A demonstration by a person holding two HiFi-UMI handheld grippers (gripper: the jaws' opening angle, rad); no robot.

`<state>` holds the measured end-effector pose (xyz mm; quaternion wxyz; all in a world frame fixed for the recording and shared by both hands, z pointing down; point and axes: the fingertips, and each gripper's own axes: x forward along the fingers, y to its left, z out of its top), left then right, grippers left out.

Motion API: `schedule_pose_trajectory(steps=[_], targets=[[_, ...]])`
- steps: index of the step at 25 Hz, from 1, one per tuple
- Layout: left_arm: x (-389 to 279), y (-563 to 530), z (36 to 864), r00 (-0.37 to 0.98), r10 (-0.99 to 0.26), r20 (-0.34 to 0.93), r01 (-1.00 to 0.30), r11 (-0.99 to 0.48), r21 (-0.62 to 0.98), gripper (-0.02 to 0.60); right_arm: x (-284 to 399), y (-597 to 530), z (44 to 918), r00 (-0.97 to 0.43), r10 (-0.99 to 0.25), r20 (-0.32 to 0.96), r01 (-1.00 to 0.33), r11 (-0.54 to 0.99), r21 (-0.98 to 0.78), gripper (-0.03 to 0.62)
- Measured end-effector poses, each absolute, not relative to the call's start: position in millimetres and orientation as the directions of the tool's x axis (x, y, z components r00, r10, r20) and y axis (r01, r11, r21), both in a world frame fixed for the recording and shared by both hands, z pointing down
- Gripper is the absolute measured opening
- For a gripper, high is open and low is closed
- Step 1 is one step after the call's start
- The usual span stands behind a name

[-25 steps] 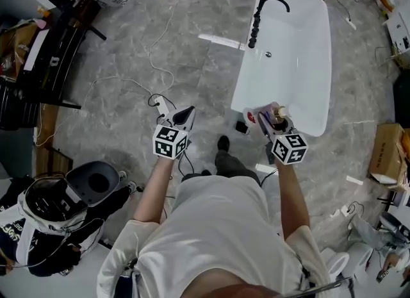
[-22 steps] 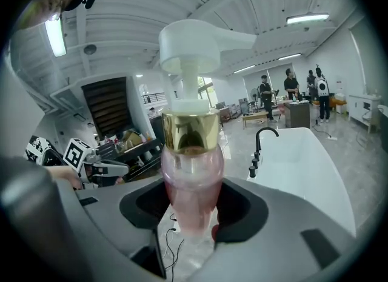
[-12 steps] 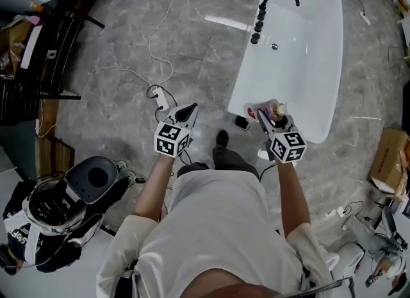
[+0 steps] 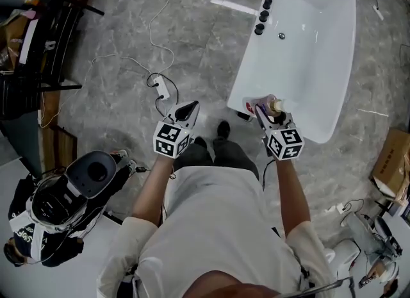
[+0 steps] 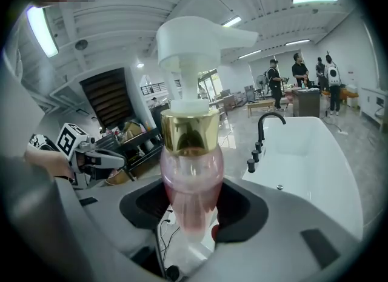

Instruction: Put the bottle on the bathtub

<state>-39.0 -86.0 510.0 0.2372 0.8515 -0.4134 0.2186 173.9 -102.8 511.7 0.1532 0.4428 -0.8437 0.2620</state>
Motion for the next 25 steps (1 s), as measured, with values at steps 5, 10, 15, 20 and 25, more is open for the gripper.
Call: schedule_pose_trajectory(steps=[5, 10, 15, 20, 25], targets=[[-32.6, -109.5, 526.7, 0.569, -0.585, 0.577, -0.8, -0.558, 0.223, 0.008, 171.0, -122.4, 534.6, -0.545, -0.664, 0.512, -0.838, 0.455, -0.301, 0.233], [-39.0, -130.2, 563.9, 0.569, -0.578, 0.585, -0.802, -0.549, 0.237, 0.008, 154.7, -137.2, 573.9, -0.526, -0.653, 0.545, -0.849, 0.437, -0.295, 0.233], [-37.1, -129.6, 600.3, 0.59, -0.557, 0.585, -0.789, -0.553, 0.268, 0.008, 144.2, -137.2, 608.2, -0.491, -0.658, 0.571, -0.869, 0.414, -0.27, 0.233], [-19.6, -137.2, 631.7, 0.606, -0.511, 0.61, -0.777, -0.545, 0.315, 0.008, 153.5, -148.9, 643.4, -0.458, -0.654, 0.602, -0.888, 0.372, -0.271, 0.233], [-9.6, -159.1, 678.4, 0.618, -0.468, 0.632, -0.763, -0.55, 0.339, 0.008, 159.2, -173.8, 694.1, -0.431, -0.651, 0.626, -0.902, 0.331, -0.277, 0.233]])
